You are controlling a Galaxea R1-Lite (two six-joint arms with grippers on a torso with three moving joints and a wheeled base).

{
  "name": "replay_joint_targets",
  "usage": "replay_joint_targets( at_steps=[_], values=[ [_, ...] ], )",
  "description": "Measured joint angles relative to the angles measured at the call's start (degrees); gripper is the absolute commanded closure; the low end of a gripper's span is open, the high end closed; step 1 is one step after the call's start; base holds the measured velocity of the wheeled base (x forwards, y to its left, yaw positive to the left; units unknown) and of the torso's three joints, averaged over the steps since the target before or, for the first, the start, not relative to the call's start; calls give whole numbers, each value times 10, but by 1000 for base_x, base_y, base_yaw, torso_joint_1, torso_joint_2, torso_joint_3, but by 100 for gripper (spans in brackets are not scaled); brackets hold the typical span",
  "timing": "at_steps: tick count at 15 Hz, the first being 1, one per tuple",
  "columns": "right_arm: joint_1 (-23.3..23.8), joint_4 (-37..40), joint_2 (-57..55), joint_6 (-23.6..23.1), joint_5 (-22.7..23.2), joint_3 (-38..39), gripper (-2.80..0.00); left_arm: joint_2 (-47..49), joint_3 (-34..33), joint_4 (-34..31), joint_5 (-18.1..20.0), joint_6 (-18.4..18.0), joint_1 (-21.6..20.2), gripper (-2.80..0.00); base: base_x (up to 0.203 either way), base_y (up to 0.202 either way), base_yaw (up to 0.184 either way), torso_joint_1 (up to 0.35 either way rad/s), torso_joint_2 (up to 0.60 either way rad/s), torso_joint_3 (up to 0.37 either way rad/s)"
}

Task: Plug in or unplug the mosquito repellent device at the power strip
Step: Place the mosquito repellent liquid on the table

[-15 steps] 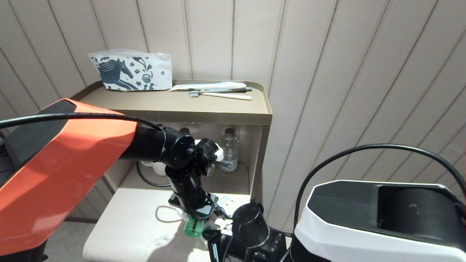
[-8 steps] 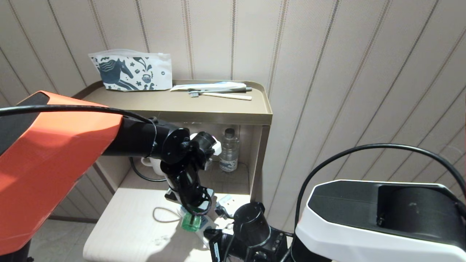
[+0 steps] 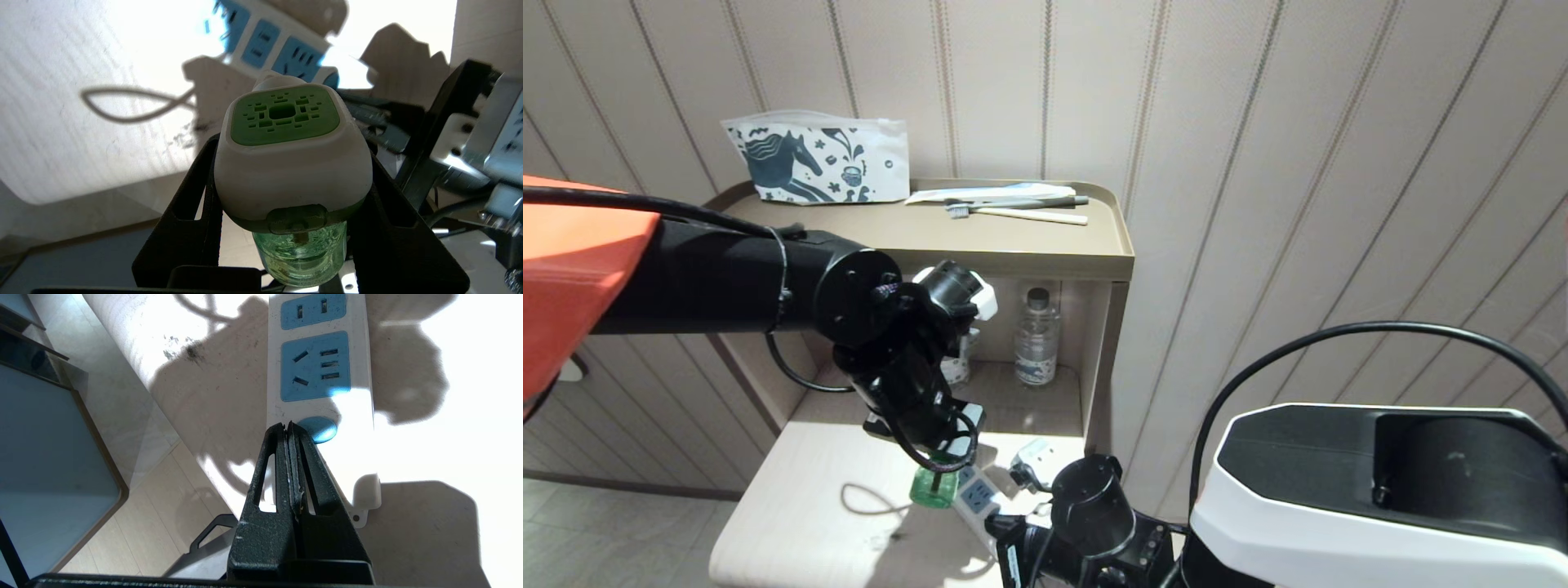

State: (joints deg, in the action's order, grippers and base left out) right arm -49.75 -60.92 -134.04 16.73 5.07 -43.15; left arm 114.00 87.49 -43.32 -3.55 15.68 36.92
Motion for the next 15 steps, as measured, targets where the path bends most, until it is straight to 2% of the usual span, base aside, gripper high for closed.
replay_joint_targets(
  at_steps=[5, 9, 11, 15],
  values=[
    [0, -36, 12, -2, -1, 27, 0, -121, -196, 16, -2, 5, -21, 0, 0, 0, 0, 0, 0, 0],
    [2, -70, 22, -6, -1, 36, 0, -242, -357, 88, -4, 6, -59, 0, 0, 0, 0, 0, 0, 0],
    [3, -78, 35, -8, -1, 34, 0, -298, -399, 130, -3, 8, -86, 0, 0, 0, 0, 0, 0, 0],
    [14, -81, 93, -11, 0, 62, 0, -369, -432, 143, -6, 49, -103, 0, 0, 0, 0, 0, 0, 0]
  ],
)
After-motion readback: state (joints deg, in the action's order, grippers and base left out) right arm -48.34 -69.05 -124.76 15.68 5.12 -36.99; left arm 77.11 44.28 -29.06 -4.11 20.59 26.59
